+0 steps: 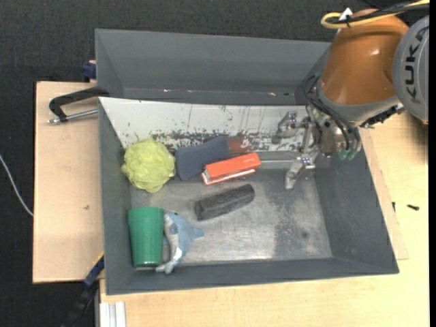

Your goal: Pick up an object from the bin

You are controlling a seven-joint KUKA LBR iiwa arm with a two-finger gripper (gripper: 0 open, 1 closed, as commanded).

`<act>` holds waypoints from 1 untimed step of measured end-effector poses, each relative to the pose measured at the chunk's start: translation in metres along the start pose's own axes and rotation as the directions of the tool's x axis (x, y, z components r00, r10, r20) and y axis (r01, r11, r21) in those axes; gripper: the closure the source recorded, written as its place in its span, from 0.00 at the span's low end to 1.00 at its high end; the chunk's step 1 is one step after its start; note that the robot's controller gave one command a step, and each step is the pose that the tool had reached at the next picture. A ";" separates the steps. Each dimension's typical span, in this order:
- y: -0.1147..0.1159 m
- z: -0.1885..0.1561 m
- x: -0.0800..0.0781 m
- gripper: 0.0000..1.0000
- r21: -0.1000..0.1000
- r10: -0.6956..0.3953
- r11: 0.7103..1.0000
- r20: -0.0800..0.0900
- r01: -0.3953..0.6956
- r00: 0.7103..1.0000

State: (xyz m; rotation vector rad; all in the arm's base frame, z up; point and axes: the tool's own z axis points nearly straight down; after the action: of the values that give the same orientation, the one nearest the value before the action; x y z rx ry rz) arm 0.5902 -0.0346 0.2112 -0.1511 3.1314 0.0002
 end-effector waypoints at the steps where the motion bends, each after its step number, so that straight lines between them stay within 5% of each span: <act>1: 0.080 0.088 -0.005 1.00 -0.001 -0.061 0.998 0.000 0.061 0.998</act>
Offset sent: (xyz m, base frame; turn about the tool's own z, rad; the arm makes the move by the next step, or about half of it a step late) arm 0.0000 0.0000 0.0000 0.0000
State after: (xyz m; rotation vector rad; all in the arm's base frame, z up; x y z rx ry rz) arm 0.5884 0.0455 0.1233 -0.2467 3.1259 0.0012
